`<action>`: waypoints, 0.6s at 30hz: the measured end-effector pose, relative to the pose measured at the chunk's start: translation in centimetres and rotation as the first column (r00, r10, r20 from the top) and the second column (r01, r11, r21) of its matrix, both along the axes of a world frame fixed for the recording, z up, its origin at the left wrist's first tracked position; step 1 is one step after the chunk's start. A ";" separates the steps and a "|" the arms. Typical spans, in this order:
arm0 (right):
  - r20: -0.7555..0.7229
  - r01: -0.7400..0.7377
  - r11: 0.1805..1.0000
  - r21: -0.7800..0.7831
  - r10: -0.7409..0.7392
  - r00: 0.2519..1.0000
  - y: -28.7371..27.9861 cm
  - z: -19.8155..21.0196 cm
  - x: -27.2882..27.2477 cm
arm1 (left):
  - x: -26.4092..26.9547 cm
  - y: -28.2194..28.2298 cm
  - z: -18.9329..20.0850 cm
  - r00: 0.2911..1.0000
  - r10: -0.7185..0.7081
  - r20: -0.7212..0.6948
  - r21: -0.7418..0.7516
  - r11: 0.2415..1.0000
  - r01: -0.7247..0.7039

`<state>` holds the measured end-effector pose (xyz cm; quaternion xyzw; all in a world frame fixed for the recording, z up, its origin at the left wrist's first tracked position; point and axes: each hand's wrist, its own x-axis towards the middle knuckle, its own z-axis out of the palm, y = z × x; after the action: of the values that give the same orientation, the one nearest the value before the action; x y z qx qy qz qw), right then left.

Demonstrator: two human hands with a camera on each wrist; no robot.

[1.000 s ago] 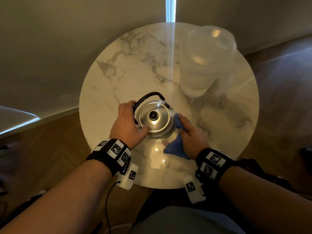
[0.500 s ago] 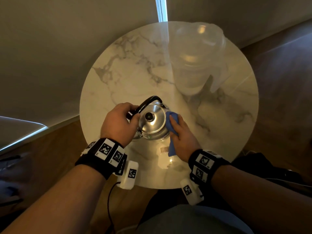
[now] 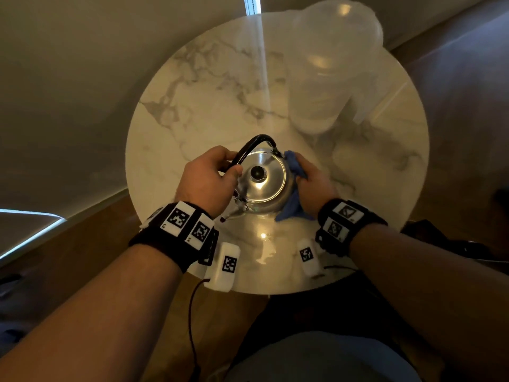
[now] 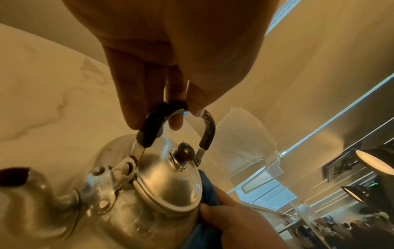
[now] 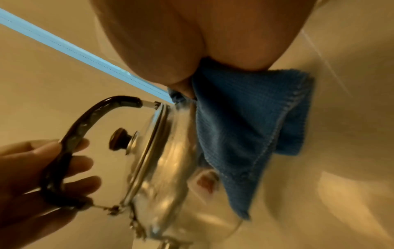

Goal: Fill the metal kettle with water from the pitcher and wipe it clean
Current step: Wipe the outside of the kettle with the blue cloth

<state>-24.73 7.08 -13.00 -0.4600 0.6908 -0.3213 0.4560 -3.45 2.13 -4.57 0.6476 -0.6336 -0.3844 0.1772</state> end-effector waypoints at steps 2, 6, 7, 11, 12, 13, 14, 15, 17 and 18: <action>0.112 0.000 0.999 -0.033 0.004 0.994 -0.1 0.2 0.1 | 0.3 -0.3 -0.1 1.000 -0.017 -0.012 0.002 1.000 0.017; -0.017 0.042 0.993 -0.110 -0.044 0.999 4.7 -1.0 1.5 | 0.6 -0.7 -0.3 0.999 -0.037 -0.036 0.002 0.999 0.037; -0.090 0.026 0.990 -0.136 -0.039 0.995 6.0 -1.6 2.0 | 0.6 -0.8 -0.3 0.998 -0.038 -0.041 0.006 0.999 0.038; -0.319 -0.089 0.965 -0.248 0.006 0.948 9.2 -2.0 4.1 | 0.7 -1.0 -0.3 0.998 -0.045 -0.039 0.006 0.999 0.045; -0.368 -0.151 0.952 -0.266 0.045 0.929 9.4 -1.9 4.6 | 0.7 -1.0 -0.4 0.998 -0.047 -0.039 0.004 0.999 0.047; -0.412 -0.221 0.932 -0.287 0.088 0.907 9.3 -1.8 5.2 | 0.7 -1.0 -0.4 0.998 -0.049 -0.037 0.000 0.999 0.049; -0.457 -0.284 0.907 -0.310 0.120 0.882 9.2 -1.8 5.8 | 0.6 -1.0 -0.4 0.998 -0.052 -0.033 -0.005 0.999 0.052; -0.506 -0.338 0.882 -0.328 0.138 0.851 8.8 -1.7 6.4 | 0.6 -1.0 -0.4 0.998 -0.054 -0.029 -0.012 0.998 0.053; -0.594 -0.416 0.855 -0.309 0.168 0.786 7.8 -1.7 7.5 | 0.6 -0.9 -0.5 0.998 -0.056 -0.027 -0.023 0.998 0.056; -0.618 -0.446 0.846 -0.294 0.188 0.764 7.5 -1.6 7.8 | 0.6 -0.9 -0.5 0.998 -0.055 -0.027 -0.027 0.998 0.054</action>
<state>-16.88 14.54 -14.65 -0.7344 0.6171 -0.2278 0.1675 -2.88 1.27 -5.08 0.6222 -0.6535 -0.3896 0.1841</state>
